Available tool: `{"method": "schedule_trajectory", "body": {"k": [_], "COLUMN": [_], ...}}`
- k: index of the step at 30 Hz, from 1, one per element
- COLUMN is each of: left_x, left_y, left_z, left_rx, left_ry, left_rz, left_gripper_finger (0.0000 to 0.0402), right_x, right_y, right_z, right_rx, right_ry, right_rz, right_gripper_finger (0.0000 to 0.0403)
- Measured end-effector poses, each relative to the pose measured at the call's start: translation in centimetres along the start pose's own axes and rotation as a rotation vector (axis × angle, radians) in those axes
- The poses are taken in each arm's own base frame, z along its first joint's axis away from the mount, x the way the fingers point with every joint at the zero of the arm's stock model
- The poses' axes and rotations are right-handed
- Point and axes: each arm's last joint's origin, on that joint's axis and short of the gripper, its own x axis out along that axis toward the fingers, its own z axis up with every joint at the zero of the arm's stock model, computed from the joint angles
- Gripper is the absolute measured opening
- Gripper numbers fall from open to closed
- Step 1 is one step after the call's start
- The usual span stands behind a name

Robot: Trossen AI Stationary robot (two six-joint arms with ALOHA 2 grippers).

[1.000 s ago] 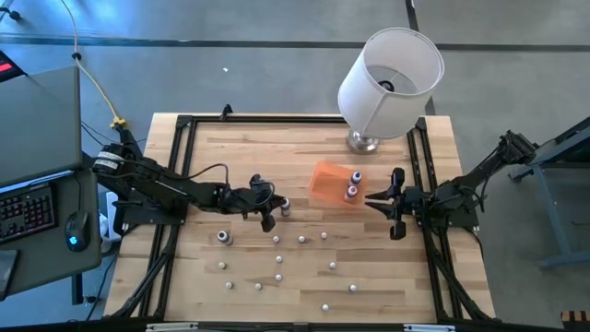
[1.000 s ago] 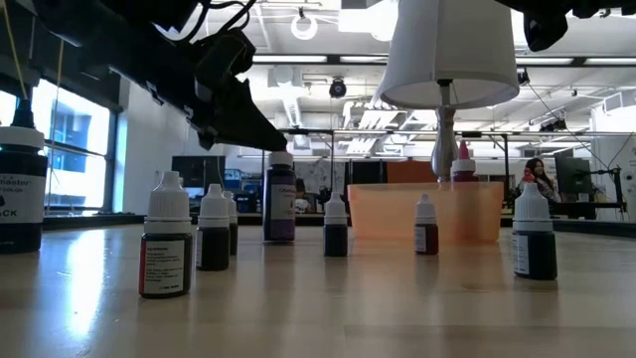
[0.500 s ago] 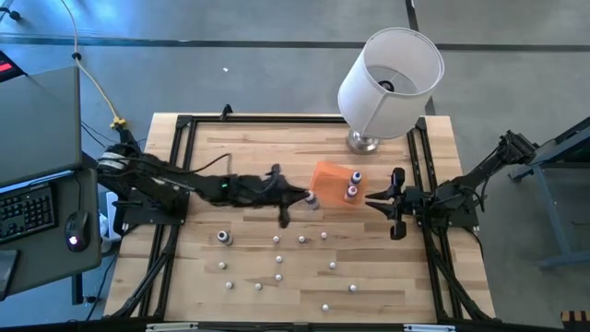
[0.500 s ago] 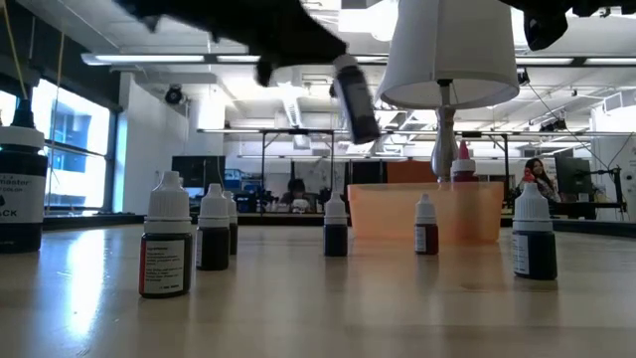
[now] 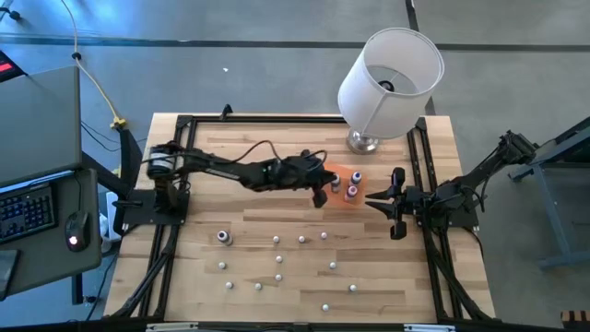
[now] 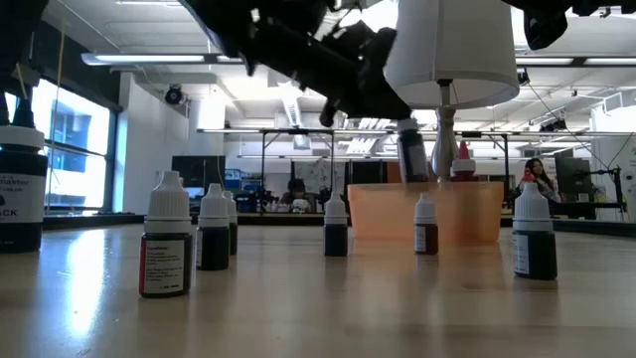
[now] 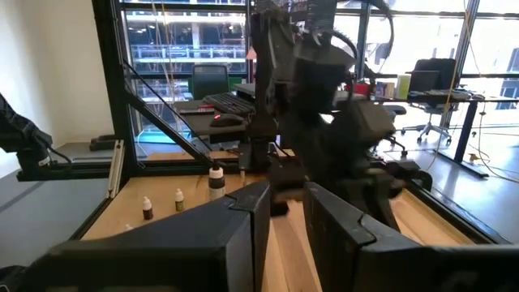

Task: Pick & Place food coloring
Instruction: Put the large purple food coloring bottle into the orange container

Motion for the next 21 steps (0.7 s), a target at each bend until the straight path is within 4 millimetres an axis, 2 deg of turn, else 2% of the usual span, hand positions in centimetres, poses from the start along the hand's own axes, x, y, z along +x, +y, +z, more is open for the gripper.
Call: {"method": "schedule_trajectory", "body": {"k": [6, 9, 21], "left_x": [3.5, 4.7, 5.1], "left_y": [0.7, 1.0, 2.2], "left_z": [-1.1, -0.4, -0.3], "left_rx": [0.001, 0.008, 0.011], "left_ry": [0.033, -0.008, 0.034], "left_rz": [0.013, 0.017, 0.056], "left_gripper_finger": [0.0020, 0.0021, 0.0021], "right_x": [0.0, 0.0, 0.0], "right_y": [0.0, 0.0, 0.0], "right_z": [0.0, -0.1, -0.1], "right_rx": [0.000, -0.003, -0.005], "right_ry": [0.000, 0.004, 0.006], "right_rz": [0.000, 0.000, 0.000], "right_gripper_finger": [0.0071, 0.0071, 0.0071]}}
